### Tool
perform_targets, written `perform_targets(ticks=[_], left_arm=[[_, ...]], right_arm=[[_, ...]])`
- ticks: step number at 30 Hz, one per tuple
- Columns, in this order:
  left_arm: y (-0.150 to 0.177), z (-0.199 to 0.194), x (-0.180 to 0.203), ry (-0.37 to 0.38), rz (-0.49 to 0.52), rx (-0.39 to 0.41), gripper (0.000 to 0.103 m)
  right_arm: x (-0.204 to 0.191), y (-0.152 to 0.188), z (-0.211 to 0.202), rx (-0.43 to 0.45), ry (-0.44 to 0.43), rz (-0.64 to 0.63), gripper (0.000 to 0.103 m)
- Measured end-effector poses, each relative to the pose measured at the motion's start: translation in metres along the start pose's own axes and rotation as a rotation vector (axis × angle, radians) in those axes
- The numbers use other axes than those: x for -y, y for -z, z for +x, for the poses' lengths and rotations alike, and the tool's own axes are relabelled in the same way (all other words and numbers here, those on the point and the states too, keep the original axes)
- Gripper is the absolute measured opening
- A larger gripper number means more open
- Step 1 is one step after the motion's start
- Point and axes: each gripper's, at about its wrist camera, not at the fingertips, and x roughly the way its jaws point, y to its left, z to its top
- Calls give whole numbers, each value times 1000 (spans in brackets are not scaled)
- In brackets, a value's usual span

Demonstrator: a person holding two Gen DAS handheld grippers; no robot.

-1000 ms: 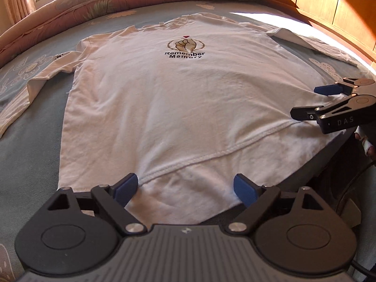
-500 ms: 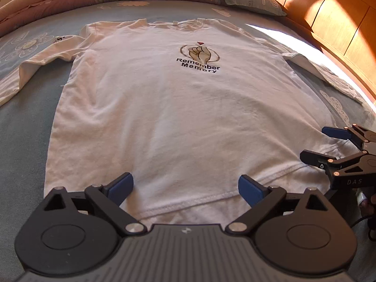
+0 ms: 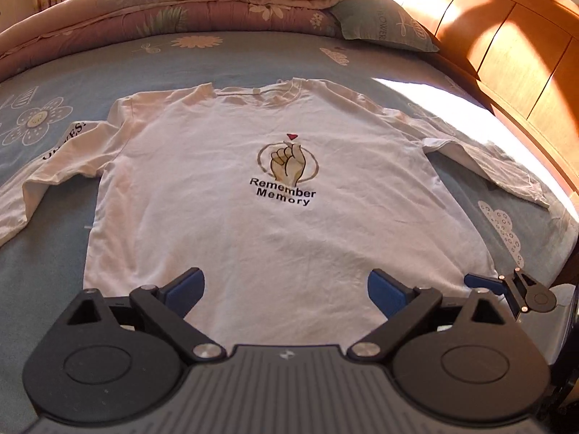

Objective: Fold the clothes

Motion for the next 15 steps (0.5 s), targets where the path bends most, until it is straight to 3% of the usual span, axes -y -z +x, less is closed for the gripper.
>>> perform_targets(ticks=[5,10,15], left_arm=[[-40,66,2,21,-3,15,97],[-41,122,-16,-14,-40,-18,97],[-28,118,-23,34,32,20,99]], right_arm=[[0,2,0,22,-2,-6,103],[1,4,1,53,-2,-14,103],[0,6,3,87,7,-10,103]])
